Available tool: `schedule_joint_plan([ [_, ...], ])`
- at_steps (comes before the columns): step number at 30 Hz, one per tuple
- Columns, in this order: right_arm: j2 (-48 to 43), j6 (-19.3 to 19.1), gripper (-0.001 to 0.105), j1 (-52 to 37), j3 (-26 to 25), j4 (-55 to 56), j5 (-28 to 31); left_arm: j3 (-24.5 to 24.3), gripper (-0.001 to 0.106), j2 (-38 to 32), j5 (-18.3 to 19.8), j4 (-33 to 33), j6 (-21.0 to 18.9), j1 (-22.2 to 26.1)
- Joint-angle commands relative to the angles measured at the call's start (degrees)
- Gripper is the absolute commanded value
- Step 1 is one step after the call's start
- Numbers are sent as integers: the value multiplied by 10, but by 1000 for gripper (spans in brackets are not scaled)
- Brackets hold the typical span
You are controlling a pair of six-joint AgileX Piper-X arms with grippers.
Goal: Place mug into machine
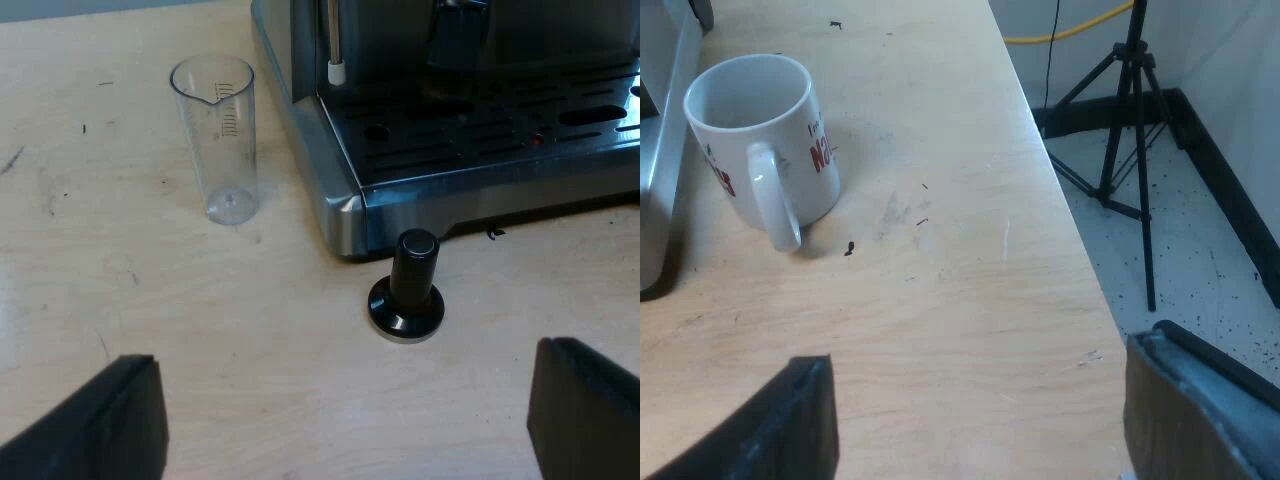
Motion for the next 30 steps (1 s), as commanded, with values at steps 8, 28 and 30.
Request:
schedule_joint_plan([
  [8,-24,-2,62,-1,-1,-10,0,-3,80,-79,-4,-11,-6,0],
  [28,33,-41,62,-1,-1,-149,-122,-3,80,8,56,-168,-6,0],
  [30,49,-43,62,-1,-1,-162,-131,-3,80,32,79,-193,-6,-1],
])
